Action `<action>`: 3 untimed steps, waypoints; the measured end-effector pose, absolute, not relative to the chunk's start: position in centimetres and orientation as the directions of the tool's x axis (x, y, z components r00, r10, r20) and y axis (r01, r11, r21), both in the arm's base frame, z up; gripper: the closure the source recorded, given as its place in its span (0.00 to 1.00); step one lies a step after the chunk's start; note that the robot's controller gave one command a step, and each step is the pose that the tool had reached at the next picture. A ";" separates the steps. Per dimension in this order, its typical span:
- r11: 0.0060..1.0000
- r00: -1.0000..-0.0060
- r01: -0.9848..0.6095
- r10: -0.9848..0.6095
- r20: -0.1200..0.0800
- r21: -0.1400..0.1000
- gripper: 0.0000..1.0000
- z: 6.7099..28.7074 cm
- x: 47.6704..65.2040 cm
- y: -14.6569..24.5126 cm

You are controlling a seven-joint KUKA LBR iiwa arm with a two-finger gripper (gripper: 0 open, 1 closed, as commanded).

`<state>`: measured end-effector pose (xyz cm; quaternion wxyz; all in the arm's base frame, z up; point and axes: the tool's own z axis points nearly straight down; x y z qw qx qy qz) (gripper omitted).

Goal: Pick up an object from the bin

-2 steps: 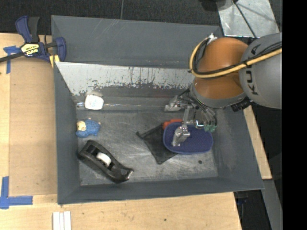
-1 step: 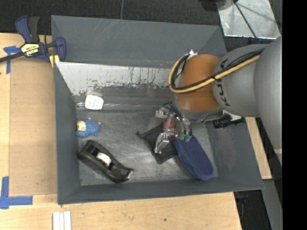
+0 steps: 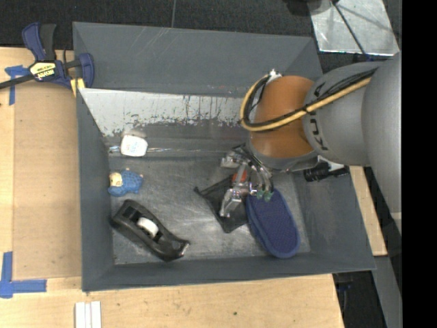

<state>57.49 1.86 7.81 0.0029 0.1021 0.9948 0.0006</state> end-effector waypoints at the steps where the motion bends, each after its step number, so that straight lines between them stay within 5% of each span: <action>1: 0.979 -0.979 0.202 0.202 -0.007 0.002 0.00 7.9 57.6 1.9; 3: 0.980 -0.980 0.198 0.198 -0.012 0.002 0.00 8.0 57.9 1.8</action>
Offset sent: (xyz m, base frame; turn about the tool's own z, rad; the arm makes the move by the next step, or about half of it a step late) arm 0.0000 0.0000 0.0000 0.0000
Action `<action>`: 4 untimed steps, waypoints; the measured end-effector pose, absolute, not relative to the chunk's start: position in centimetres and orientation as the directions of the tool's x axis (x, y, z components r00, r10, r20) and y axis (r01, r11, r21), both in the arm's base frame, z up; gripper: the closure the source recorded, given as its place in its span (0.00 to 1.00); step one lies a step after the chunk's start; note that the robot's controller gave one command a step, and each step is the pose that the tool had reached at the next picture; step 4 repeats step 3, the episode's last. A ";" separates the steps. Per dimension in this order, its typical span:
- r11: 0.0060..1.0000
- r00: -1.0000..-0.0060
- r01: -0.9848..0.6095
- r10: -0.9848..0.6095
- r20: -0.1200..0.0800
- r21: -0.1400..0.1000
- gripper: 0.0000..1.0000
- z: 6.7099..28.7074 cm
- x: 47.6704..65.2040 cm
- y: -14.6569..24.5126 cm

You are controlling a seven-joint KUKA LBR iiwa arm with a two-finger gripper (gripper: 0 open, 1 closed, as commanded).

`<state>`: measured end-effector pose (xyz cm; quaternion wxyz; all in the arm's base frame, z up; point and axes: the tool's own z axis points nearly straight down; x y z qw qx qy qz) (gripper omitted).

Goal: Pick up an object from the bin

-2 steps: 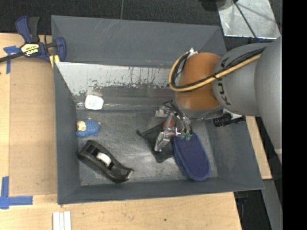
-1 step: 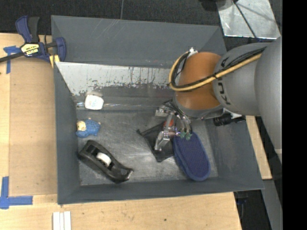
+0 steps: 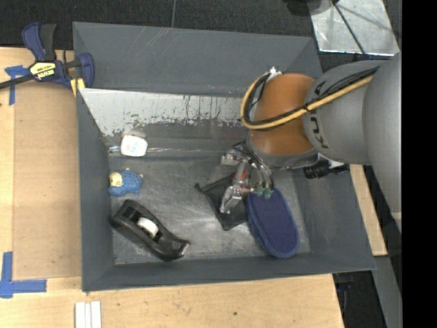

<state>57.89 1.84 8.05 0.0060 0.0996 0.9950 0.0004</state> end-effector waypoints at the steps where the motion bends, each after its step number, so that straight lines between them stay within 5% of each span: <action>1: 0.980 -0.980 0.198 0.198 -0.019 0.003 1.00 8.4 58.2 1.8; 3: 0.981 -0.981 0.194 0.194 -0.008 0.002 1.00 14.0 58.6 1.8; 4: 0.981 -0.981 0.194 0.194 -0.008 0.002 1.00 14.0 58.6 1.8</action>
Offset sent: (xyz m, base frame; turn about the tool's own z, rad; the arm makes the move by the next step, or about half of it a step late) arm 0.0000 0.0000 0.0000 0.0000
